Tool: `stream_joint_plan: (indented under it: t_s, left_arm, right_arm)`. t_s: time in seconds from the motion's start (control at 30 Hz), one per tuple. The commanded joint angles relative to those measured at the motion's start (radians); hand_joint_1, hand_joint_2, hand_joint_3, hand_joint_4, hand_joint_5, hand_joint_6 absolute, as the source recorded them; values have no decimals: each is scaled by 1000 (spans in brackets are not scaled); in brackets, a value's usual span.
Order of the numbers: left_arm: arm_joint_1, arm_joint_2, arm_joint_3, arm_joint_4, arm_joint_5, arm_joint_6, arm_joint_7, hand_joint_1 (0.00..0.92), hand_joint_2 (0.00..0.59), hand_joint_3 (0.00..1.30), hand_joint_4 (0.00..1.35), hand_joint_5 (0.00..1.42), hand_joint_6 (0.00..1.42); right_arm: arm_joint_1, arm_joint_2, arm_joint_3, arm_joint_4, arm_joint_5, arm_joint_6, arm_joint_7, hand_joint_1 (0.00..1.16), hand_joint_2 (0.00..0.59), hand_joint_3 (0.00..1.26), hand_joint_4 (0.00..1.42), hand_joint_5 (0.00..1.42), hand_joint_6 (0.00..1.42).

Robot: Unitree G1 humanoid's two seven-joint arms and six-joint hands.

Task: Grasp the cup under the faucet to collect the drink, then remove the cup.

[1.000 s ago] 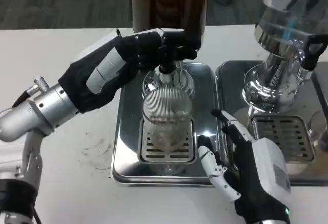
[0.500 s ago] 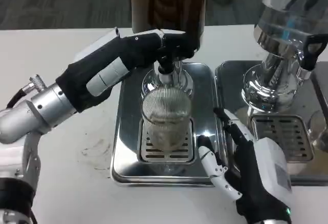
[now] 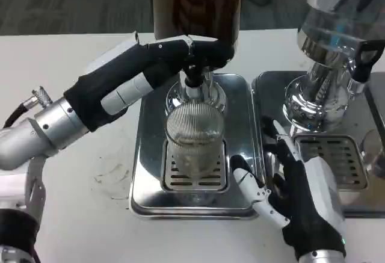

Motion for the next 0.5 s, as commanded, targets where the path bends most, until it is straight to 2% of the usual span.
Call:
stream_joint_plan:
  t_s: [0.03, 0.5]
  left_arm:
    - [32, 18, -26, 19, 52, -8, -9, 0, 77, 326, 218, 216, 149]
    - [33, 36, -47, 19, 81, -65, 23, 0, 76, 326, 218, 221, 152]
  right_arm:
    - [-18, -6, -13, -10, 40, -14, 42, 288, 248, 84, 91, 200, 212]
    - [-77, -7, -42, 9, 103, 9, 157, 342, 218, 7, 0, 55, 114]
